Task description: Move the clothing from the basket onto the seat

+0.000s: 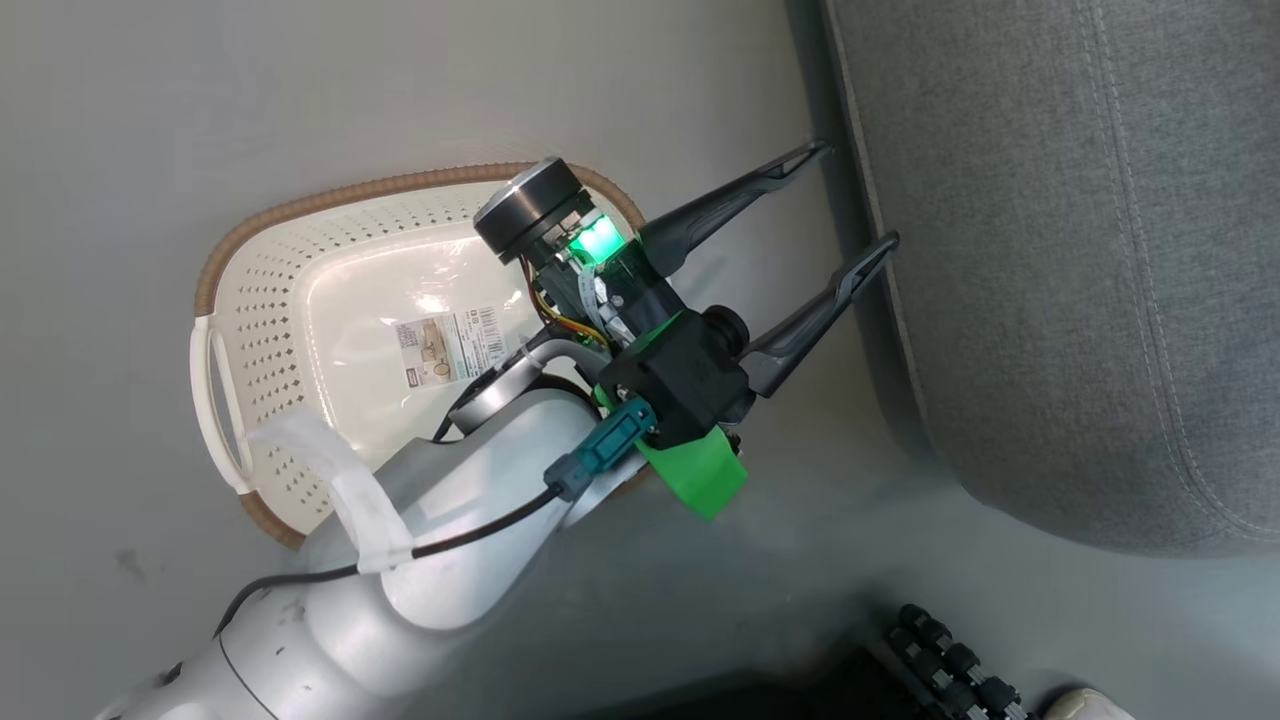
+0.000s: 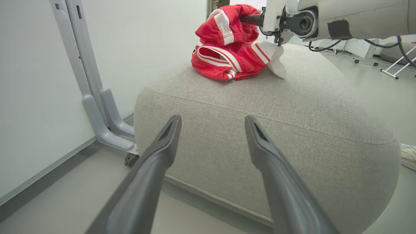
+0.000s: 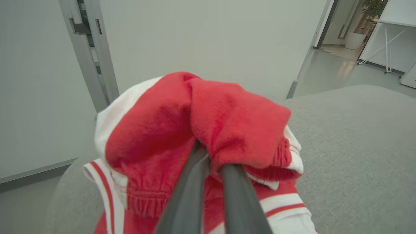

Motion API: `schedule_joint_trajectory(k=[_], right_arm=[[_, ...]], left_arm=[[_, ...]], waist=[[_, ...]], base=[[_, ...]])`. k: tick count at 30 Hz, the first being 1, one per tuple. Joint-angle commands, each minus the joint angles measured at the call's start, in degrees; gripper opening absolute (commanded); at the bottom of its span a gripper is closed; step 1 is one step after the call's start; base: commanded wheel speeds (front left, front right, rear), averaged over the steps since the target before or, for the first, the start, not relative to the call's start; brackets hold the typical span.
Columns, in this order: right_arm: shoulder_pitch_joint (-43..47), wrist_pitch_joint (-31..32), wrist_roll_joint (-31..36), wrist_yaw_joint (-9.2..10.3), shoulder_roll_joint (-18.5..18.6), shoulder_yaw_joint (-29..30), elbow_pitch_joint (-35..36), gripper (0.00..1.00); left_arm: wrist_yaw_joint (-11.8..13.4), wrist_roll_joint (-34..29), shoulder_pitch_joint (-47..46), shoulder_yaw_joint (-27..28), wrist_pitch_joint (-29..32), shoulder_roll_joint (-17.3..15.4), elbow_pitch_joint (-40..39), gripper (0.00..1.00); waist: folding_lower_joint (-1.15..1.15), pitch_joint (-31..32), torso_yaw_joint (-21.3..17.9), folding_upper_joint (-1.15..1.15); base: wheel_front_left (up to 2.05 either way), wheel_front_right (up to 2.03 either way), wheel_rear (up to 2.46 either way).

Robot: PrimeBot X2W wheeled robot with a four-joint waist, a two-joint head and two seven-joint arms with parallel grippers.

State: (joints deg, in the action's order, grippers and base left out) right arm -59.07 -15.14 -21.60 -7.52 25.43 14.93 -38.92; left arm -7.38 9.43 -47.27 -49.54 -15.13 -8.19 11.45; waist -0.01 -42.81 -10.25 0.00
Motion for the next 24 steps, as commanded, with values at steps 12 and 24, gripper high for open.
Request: schedule_joint_trajectory(k=[12, 24], right_arm=[[7.06, 0.00, -1.04, 0.06, -3.75, -0.04, -0.73, 1.00], [21.95, 0.00, -0.45, 0.06, -6.08, -3.38, 13.61, 1.00]], left_arm=[[0.96, 0.12, 1.79, 2.74, -0.01, -1.27, -0.85, 1.00], [2.87, 2.24, 8.69, 8.18, -0.01, -0.75, -2.13, 1.00]], waist=[[0.01, 2.59, -0.37, 0.00], [0.01, 13.31, -0.16, 0.00]], base=[[0.00, 0.00, 0.00], [0.00, 0.00, 0.00]])
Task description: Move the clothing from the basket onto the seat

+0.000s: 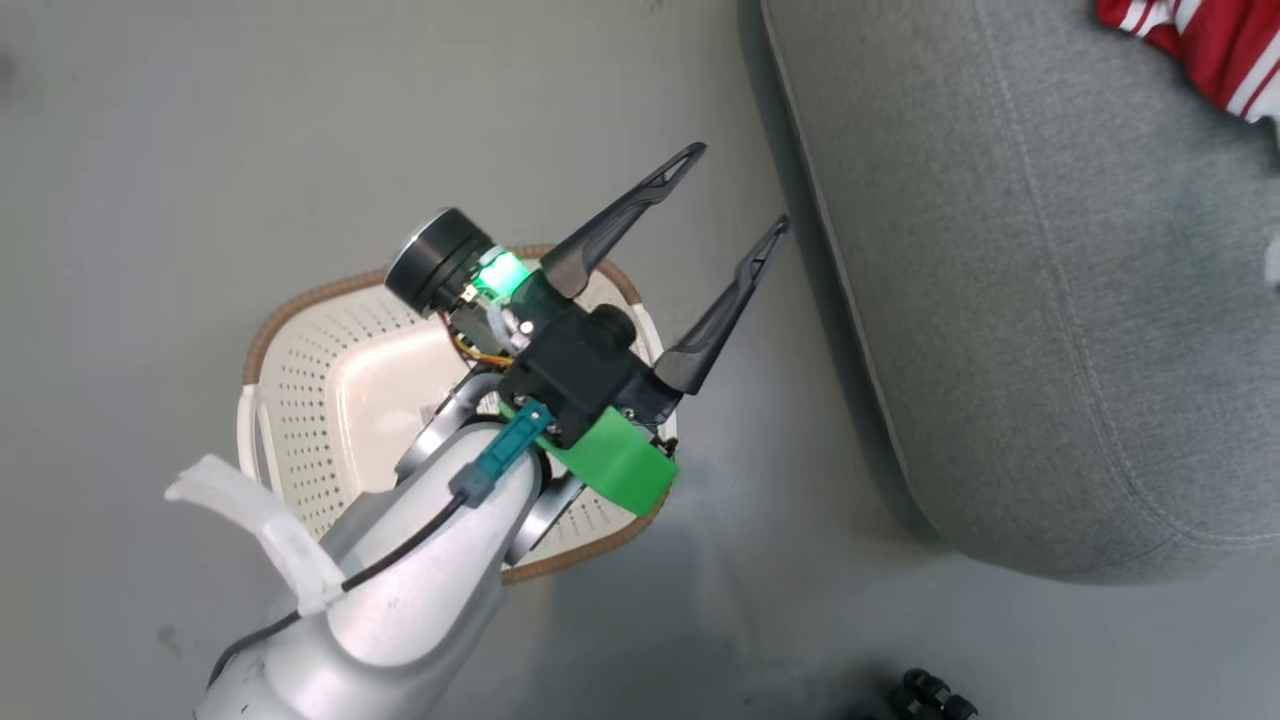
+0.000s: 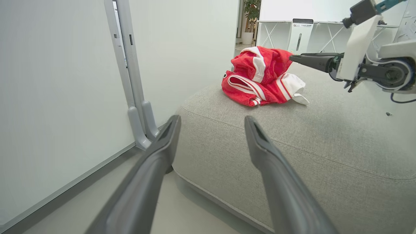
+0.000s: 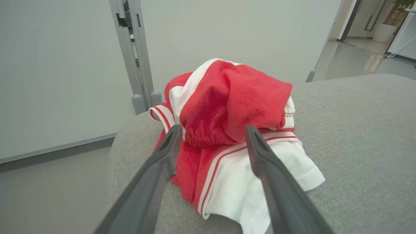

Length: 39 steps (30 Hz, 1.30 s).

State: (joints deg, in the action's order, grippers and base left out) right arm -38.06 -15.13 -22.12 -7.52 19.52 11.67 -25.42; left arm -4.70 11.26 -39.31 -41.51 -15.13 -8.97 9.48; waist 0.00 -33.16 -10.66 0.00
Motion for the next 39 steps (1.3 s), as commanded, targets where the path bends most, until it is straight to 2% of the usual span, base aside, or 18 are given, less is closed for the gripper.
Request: schedule_joint_trajectory(k=[1, 11, 19, 28, 39], right_arm=[[2.44, -0.01, 0.35, 0.06, -0.52, -0.72, 1.68, 1.00], [12.23, -0.01, 1.55, 0.06, -4.41, -6.79, 12.05, 1.00], [14.94, -0.01, 2.38, 0.06, -7.10, -11.93, 14.61, 1.00], [17.70, -0.01, 5.23, 0.06, -9.64, -16.43, 16.75, 1.00], [24.76, 0.00, 7.46, 0.06, -12.60, -14.92, 20.02, 1.00]], left_arm=[[0.45, 0.63, 1.68, 0.97, -0.01, -0.05, -0.31, 1.00], [2.00, 1.65, 10.52, 9.50, -0.01, -0.05, -1.53, 1.00], [3.07, 2.28, 17.05, 18.43, -0.01, 0.91, -2.39, 1.00], [2.43, 1.57, 22.97, 28.19, -0.01, 2.34, -2.03, 1.00], [0.95, -0.27, 29.30, 35.32, -0.01, 4.22, -1.59, 1.00]], waist=[[0.00, 4.63, 0.38, 0.00], [0.00, 13.24, 4.54, 0.00], [0.00, 17.82, 8.71, 0.00], [0.00, 21.85, 11.93, 0.00], [0.00, 25.99, 13.83, 0.00]], base=[[0.00, 0.00, 0.00], [0.00, 0.00, 0.00], [0.00, 0.00, 0.00], [0.00, 0.00, 0.00], [0.00, 0.00, 0.00]])
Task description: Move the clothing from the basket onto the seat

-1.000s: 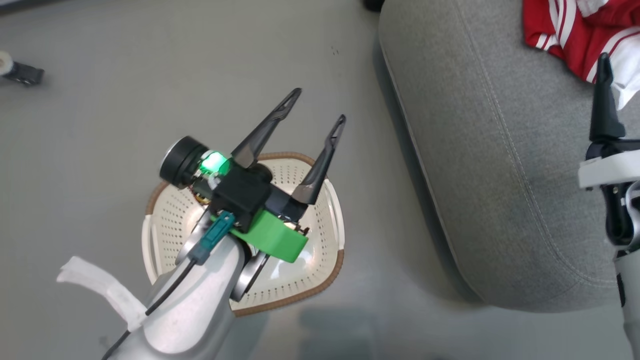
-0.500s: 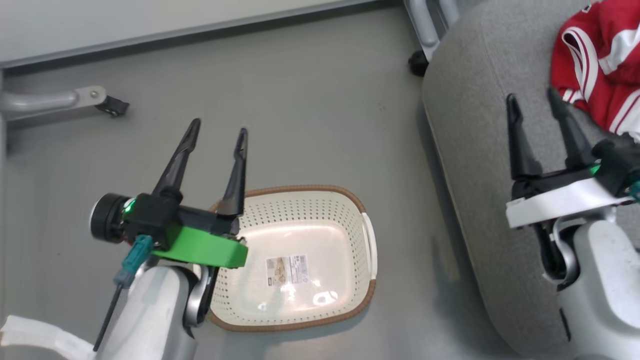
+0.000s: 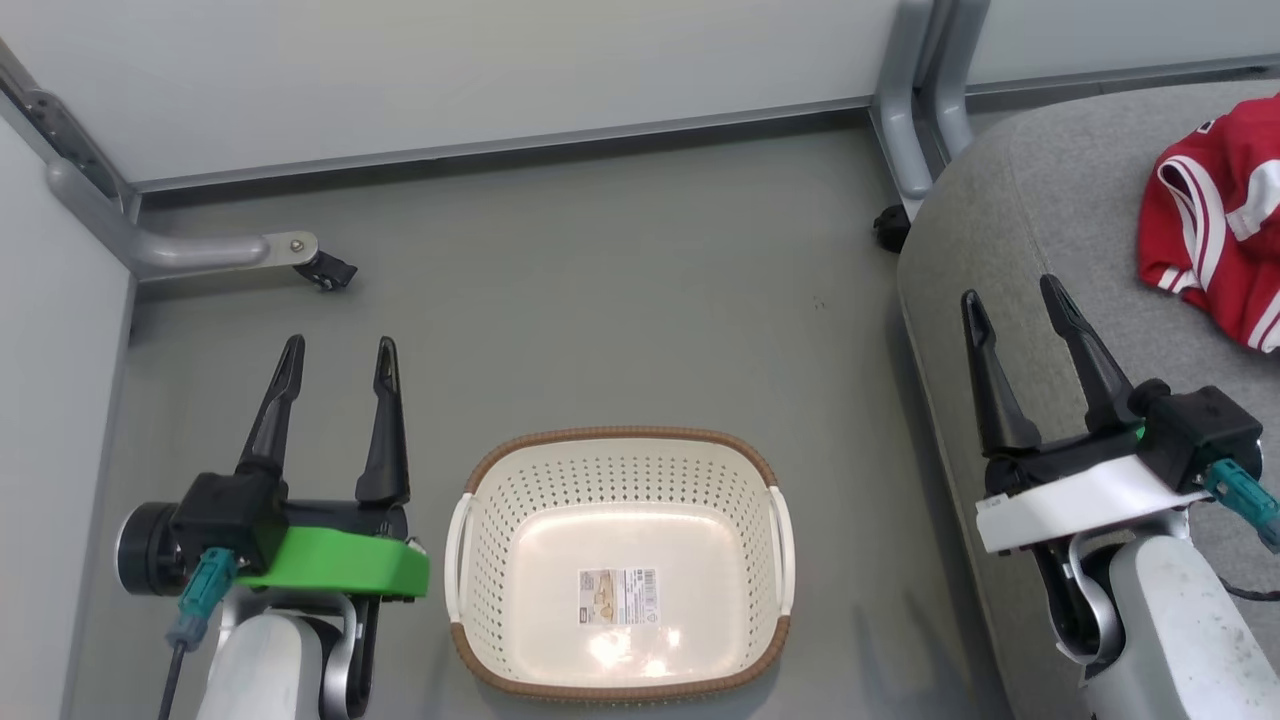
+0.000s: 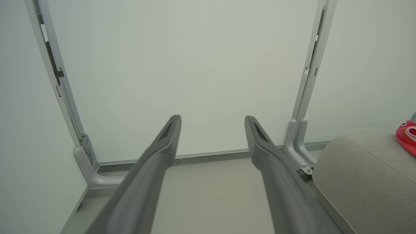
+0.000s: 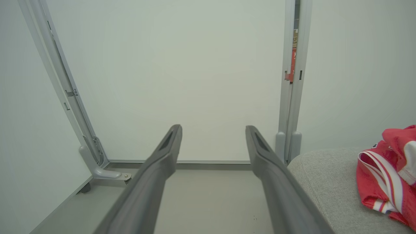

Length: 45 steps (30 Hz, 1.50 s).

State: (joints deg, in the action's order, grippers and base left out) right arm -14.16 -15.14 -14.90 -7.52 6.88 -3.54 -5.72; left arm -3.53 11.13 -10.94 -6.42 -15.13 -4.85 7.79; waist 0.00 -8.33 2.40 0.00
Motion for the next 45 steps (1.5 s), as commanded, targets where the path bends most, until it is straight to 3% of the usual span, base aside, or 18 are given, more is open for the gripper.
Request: schedule_joint_trajectory(k=[1, 18, 37, 38, 45], right_arm=[[1.76, 0.01, 0.44, 0.06, -0.26, 0.65, 0.58, 1.00], [12.45, 0.01, 2.07, 0.06, -3.52, 3.53, 4.78, 1.00], [12.71, 0.01, 2.84, 0.06, -3.93, 3.57, 4.81, 1.00], [12.60, 0.00, 2.94, 0.00, -4.04, 3.47, 4.84, 0.00], [12.94, 0.64, -0.60, -0.01, -4.26, 3.21, 2.39, 0.00]], left_arm=[[-0.38, -0.35, 1.48, 0.57, -0.01, 0.29, 0.09, 1.00], [-0.89, -1.72, 6.08, 3.07, -0.01, 1.78, 0.87, 1.00], [-0.44, -2.19, 6.44, 3.13, -0.01, 1.95, 2.02, 1.00], [-0.70, -1.68, 5.82, 3.00, 0.00, 1.92, 2.00, 0.00], [-0.84, 1.90, 6.00, 3.24, 1.00, 2.03, 4.56, 0.00]], waist=[[0.00, 1.45, 0.83, 0.00], [0.00, 4.87, 1.27, 0.00], [0.00, 5.15, 1.48, 0.00], [0.00, 5.14, 1.48, 0.00], [0.00, 5.21, 1.39, 0.00]], base=[[0.00, 0.00, 0.00], [0.00, 0.00, 0.00], [0.00, 0.00, 0.00], [0.00, 0.00, 0.00], [0.00, 0.00, 0.00]])
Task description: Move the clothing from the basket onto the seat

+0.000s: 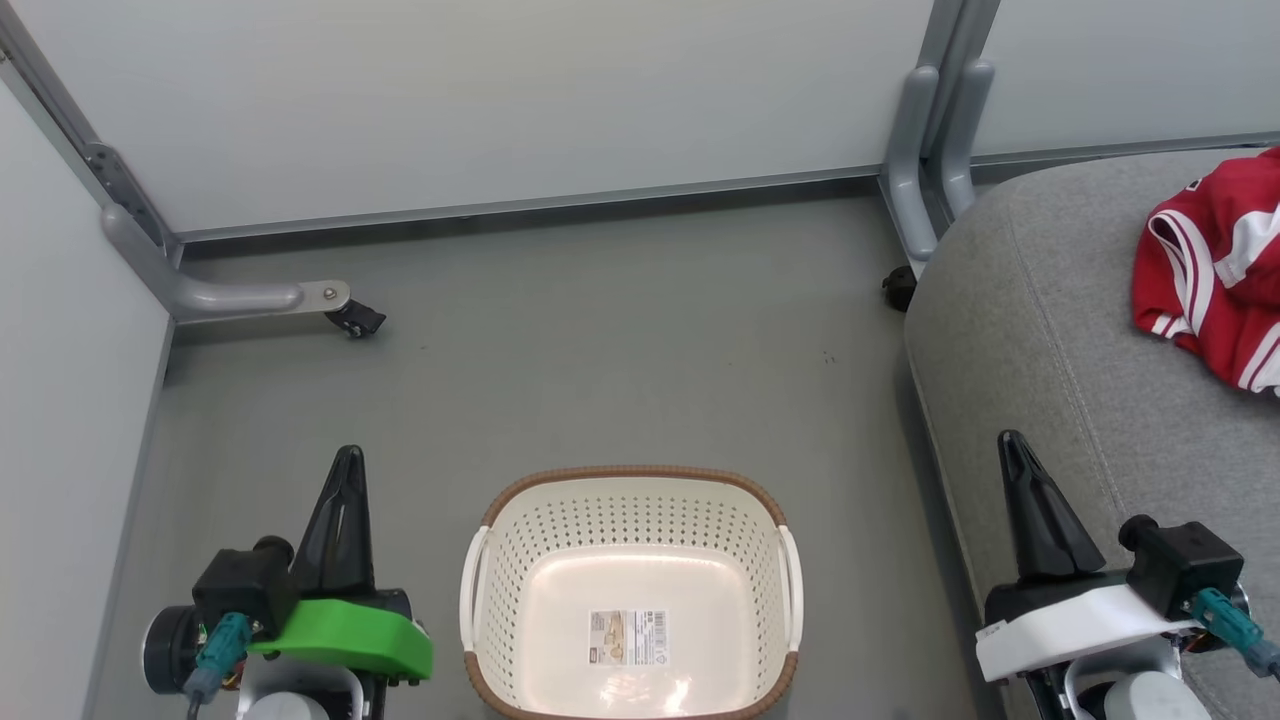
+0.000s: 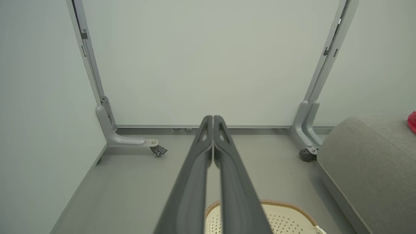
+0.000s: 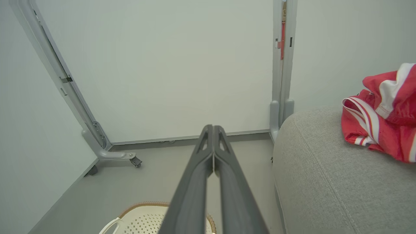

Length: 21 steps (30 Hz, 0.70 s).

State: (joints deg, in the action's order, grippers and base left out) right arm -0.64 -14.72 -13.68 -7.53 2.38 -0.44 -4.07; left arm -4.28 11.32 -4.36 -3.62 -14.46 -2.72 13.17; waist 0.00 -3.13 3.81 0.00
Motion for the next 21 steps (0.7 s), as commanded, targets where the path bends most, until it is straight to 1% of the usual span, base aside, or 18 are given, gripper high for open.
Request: schedule_joint_trajectory(k=[1, 13, 21], right_arm=[[-0.64, 0.43, -2.87, 0.00, 0.31, 0.13, 0.62, 0.00], [-1.61, 3.18, -16.06, 0.01, 1.04, 0.42, -1.13, 0.00], [-2.11, 4.83, -23.56, 0.01, 1.37, 0.68, -2.08, 0.00]], left_arm=[[-0.13, 2.73, -0.60, 0.57, 0.60, -0.11, -0.79, 0.00], [-0.66, 15.54, -0.80, 2.14, 3.91, -0.13, -0.63, 0.00], [-0.95, 22.97, -0.96, 3.05, 5.82, -0.14, -0.50, 0.00]], waist=[[0.00, 0.04, -0.05, 0.00], [0.00, 0.33, -0.43, 0.00], [0.00, 0.52, -0.67, 0.00]], base=[[0.00, 0.00, 0.00], [0.00, 0.00, 0.00], [0.00, 0.00, 0.00]])
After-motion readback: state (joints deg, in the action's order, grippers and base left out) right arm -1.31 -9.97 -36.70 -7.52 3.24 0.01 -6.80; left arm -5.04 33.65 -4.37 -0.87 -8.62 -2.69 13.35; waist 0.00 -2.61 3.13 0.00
